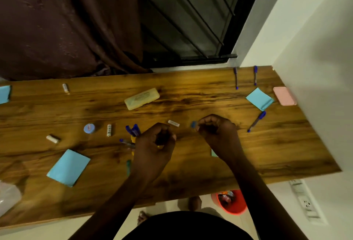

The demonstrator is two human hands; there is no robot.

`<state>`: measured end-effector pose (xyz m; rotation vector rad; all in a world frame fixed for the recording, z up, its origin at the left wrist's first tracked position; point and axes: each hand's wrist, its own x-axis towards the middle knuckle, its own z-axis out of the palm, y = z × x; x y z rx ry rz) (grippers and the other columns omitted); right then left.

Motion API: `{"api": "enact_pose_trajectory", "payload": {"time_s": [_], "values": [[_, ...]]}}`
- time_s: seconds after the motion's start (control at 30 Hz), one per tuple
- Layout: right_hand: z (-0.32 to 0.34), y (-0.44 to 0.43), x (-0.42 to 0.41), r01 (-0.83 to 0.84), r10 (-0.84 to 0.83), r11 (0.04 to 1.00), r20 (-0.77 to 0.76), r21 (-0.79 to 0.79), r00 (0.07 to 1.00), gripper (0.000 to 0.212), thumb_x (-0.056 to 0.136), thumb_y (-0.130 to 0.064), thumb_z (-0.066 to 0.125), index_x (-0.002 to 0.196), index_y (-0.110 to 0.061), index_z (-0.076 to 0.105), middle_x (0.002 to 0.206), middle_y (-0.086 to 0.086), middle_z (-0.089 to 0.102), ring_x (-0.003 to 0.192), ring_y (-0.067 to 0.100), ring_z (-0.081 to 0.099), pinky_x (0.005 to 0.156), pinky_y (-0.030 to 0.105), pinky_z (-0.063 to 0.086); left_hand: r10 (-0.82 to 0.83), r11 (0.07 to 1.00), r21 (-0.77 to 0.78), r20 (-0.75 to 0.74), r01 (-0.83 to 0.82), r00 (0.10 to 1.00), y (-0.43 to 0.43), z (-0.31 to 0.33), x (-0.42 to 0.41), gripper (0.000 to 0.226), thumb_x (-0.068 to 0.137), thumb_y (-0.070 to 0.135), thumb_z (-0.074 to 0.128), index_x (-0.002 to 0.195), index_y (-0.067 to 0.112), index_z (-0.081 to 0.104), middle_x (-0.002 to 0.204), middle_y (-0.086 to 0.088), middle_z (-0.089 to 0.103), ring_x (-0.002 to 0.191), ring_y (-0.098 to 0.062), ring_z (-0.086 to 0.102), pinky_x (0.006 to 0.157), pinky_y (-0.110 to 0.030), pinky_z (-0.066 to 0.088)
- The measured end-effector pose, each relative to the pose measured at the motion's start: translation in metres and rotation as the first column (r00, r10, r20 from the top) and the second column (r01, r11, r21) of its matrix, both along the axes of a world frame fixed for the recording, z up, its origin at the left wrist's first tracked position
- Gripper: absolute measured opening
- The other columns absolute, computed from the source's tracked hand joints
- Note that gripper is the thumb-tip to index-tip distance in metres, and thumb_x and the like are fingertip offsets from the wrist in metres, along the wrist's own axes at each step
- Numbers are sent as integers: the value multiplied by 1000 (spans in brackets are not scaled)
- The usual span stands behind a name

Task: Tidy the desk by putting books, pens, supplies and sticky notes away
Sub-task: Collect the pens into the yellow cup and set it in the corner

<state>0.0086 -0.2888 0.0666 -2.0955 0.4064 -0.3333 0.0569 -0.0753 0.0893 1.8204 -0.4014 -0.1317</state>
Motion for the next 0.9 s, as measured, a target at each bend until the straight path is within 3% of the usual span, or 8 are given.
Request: {"api": "enact_pose_trajectory", "payload": {"time_s": [0.17, 0.37, 0.5, 0.67, 0.9], "values": [[-3, -67, -11, 90, -92, 996, -63, -20, 994, 9, 85, -20, 82, 91, -24, 76, 82, -14, 75, 79, -3, 70, 70, 19, 55, -44, 999, 10, -39, 45, 998, -75, -14, 3, 9, 90, 15, 73, 93, 23, 70, 87, 8, 74, 82, -13, 72, 79, -42, 58], [-15, -149, -23, 188, -188, 982, -165, -15, 968, 9, 85, -28, 81, 92, -25, 76, 82, -8, 77, 78, 5, 74, 78, 39, 62, -98, 993, 63, -15, 99, 995, -153, -24, 10, 12, 90, 12, 74, 95, 22, 70, 89, 19, 71, 85, -2, 71, 75, -21, 56], [-18, -192, -23, 209, -230, 972, -265, -103, 936, 12, 89, -33, 75, 81, -23, 75, 69, -6, 75, 67, 6, 73, 76, 35, 61, -126, 989, 79, 5, 125, 992, -186, -25, 17, 8, 91, 12, 73, 95, 19, 69, 90, 15, 71, 86, -5, 70, 75, -21, 57], [-44, -234, -14, 226, -286, 957, -448, -184, 847, 28, 92, -41, 72, 78, -18, 73, 67, -5, 73, 61, 8, 70, 71, 31, 60, -104, 991, 88, 37, 100, 994, -216, -23, 22, 8, 91, 11, 73, 94, 17, 70, 88, 13, 71, 85, -1, 69, 73, -12, 53], [-88, -257, -8, 331, -320, 939, -589, -94, 742, 47, 85, -60, 71, 77, -13, 71, 69, 2, 71, 65, 16, 69, 57, 28, 48, -126, 977, 182, 62, 113, 990, -245, -25, 42, 4, 92, 16, 72, 95, 16, 71, 87, 9, 72, 83, -3, 68, 72, -14, 53]]}}
